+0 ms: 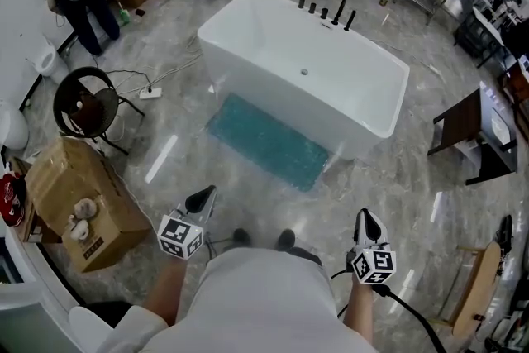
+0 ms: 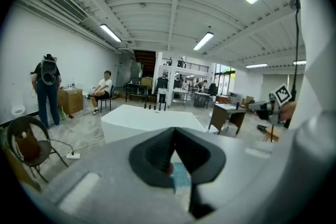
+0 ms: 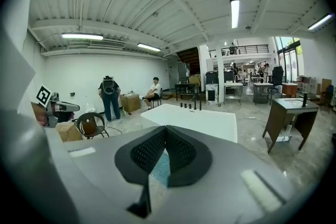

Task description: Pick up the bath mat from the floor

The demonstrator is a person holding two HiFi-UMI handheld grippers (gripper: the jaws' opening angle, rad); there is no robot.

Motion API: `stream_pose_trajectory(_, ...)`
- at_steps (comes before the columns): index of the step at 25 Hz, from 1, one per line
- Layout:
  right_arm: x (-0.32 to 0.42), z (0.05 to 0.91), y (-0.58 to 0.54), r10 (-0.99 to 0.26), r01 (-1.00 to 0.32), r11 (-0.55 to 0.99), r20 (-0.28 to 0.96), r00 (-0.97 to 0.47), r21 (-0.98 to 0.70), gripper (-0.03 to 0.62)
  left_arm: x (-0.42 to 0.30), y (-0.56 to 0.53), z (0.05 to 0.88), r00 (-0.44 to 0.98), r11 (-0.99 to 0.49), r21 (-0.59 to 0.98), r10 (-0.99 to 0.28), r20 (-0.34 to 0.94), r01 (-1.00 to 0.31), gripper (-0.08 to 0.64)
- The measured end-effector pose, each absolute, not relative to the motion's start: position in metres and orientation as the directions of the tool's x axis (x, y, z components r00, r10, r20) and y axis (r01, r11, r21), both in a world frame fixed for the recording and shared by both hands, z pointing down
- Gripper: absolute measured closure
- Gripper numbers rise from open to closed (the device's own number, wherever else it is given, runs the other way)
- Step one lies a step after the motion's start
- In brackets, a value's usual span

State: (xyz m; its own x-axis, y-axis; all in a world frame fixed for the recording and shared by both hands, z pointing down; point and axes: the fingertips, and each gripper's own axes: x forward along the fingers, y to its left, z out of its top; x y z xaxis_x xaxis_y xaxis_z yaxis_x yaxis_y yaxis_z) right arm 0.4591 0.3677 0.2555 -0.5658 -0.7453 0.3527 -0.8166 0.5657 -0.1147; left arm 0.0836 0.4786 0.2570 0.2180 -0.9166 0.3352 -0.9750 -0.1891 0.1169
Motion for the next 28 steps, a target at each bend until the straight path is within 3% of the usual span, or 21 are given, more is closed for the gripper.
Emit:
stream_pose_trajectory(12, 0.412, 0.277, 0.417, -0.723, -0.822, 0.56, 0.424, -0.546, -0.102, 0.588, 0.053, 0.509, 0.265, 0.308, -0.264, 0.176, -0.903, 0.301, -0.948, 0.56)
stream_pose_trajectory(28, 0.371, 0.297, 0.43, -0.693, -0.802, 0.59, 0.45, -0.563, -0.096, 0.588, 0.003, 0.523, 0.29, 0.27, -0.192, 0.251, -0.906, 0.326, -0.949, 0.56)
